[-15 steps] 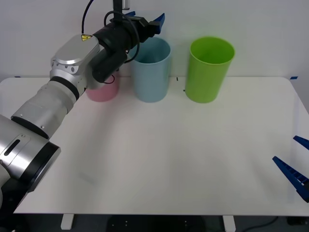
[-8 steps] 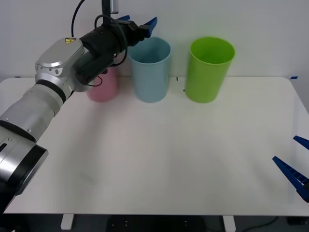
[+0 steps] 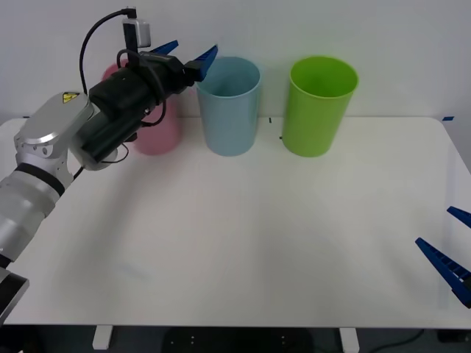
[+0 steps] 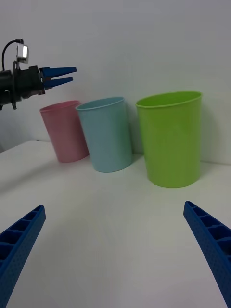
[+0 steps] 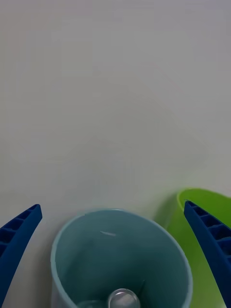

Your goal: Grasp the object on the table and drop it into the matching bin: aluminum can to the light blue bin, PET bottle to the pink bin.

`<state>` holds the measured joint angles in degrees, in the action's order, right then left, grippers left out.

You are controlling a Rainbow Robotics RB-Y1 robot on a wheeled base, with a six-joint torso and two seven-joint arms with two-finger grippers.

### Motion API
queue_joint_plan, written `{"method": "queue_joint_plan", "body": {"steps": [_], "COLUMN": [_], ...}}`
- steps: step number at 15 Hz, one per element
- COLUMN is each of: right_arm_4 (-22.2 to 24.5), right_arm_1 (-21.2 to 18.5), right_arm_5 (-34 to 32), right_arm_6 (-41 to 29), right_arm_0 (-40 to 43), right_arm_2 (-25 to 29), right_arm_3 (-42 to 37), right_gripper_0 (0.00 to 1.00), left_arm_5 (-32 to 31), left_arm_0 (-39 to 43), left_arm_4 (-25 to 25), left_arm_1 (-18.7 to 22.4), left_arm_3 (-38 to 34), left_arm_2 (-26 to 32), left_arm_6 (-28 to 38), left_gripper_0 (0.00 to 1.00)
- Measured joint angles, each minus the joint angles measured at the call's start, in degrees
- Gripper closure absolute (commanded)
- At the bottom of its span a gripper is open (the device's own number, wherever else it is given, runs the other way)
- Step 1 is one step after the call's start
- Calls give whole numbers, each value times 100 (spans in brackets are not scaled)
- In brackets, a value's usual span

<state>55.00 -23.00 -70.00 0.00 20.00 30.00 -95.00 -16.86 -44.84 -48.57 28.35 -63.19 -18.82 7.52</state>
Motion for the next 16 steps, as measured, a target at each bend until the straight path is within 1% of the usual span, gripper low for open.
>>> {"method": "queue_joint_plan", "body": {"steps": [5,10,12,16], "right_arm_4": [0,0,0,0], "right_arm_1": [0,0,0,0], "right_arm_5": [0,0,0,0], "right_arm_6": [1,0,0,0], "right_arm_0": [0,0,-1,0], "right_arm_2": [0,0,0,0], "right_arm_3": [0,0,0,0], "right_gripper_0": [0,0,0,0], "left_arm_5": [-1,-159,-422,-1264], "left_arm_0": [919,2030,2545,3481], "left_arm_4": [450,628,651,485], "left_arm_1": [619,1078,1197,1225], "left_arm_3": [-1027,-1921,-2185,-2424], "left_arm_2": [46,522,855,1729], "left_arm_6": [-92,-212,-286,-445], "left_gripper_0": [0,0,0,0]}}
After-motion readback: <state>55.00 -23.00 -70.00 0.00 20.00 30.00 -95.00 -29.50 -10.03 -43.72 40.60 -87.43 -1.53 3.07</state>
